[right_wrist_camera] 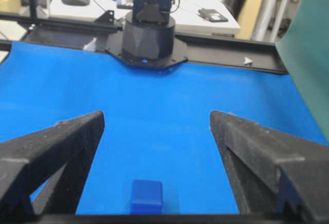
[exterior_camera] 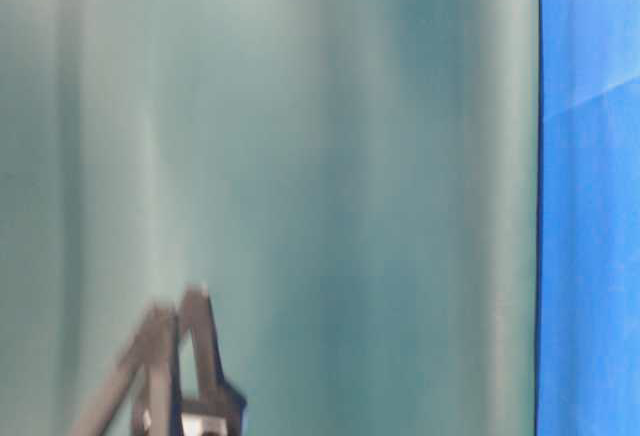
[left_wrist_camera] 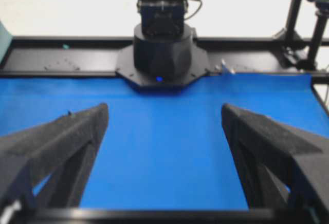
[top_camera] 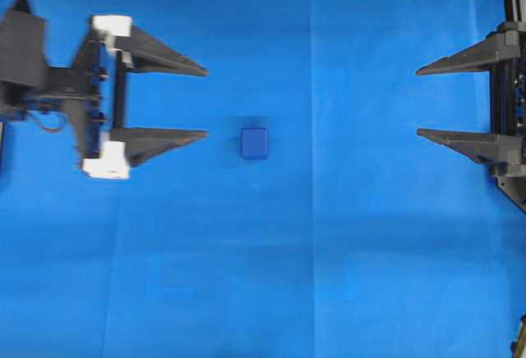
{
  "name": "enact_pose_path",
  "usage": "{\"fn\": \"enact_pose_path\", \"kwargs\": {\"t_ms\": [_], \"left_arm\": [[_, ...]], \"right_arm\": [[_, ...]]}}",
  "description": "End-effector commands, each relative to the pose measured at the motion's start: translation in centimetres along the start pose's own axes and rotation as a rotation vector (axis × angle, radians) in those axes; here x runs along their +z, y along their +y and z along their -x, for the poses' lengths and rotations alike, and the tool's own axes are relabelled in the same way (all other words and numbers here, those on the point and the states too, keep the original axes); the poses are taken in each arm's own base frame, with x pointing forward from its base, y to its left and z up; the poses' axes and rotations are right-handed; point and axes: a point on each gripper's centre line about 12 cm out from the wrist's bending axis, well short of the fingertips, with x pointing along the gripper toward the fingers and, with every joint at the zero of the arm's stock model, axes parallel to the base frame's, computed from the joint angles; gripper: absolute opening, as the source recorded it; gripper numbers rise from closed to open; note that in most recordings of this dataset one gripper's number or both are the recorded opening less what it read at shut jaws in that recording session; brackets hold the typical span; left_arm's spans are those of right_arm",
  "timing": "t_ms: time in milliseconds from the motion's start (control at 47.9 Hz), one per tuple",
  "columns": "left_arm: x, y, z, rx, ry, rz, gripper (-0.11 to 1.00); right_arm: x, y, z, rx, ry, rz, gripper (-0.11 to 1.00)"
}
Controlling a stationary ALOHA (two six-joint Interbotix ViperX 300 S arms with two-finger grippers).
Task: Handover the blue block to the right arm after grasping it with the left arm, then place it in the designated position.
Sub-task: 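Move the open left gripper over the blue cube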
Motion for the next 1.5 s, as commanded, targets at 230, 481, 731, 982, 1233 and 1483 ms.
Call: {"fn": "enact_pose_path", "kwargs": {"t_ms": [230,481,731,982,1233,1483], "left_arm": [[1.9,0.1,-6.0,0.003,0.0,-0.018,0.93],[1.5,0.4,-6.6,0.01,0.063,-0.002,0.93],[1.4,0.5,-7.4,0.01,0.212,-0.002,0.93],[1.4,0.6,-9.1,0.007,0.477,-0.011,0.93],[0.0,1.4,-10.3,0.018,0.767,-0.005,0.93],[-0.3,1.5,-10.7,0.019,0.954,0.005,0.93]], "right_arm": [[1.2,0.0,-0.3,-0.001,-0.035,-0.005,0.97],[1.2,0.0,-0.3,-0.001,-0.034,-0.005,0.97],[1.2,0.0,-0.3,-0.001,-0.032,-0.005,0.97],[1.3,0.0,-0.3,-0.001,-0.034,-0.005,0.97],[1.2,0.0,-0.3,-0.001,-0.029,-0.005,0.97],[1.3,0.1,-0.4,0.001,-0.032,-0.005,0.97]]}}
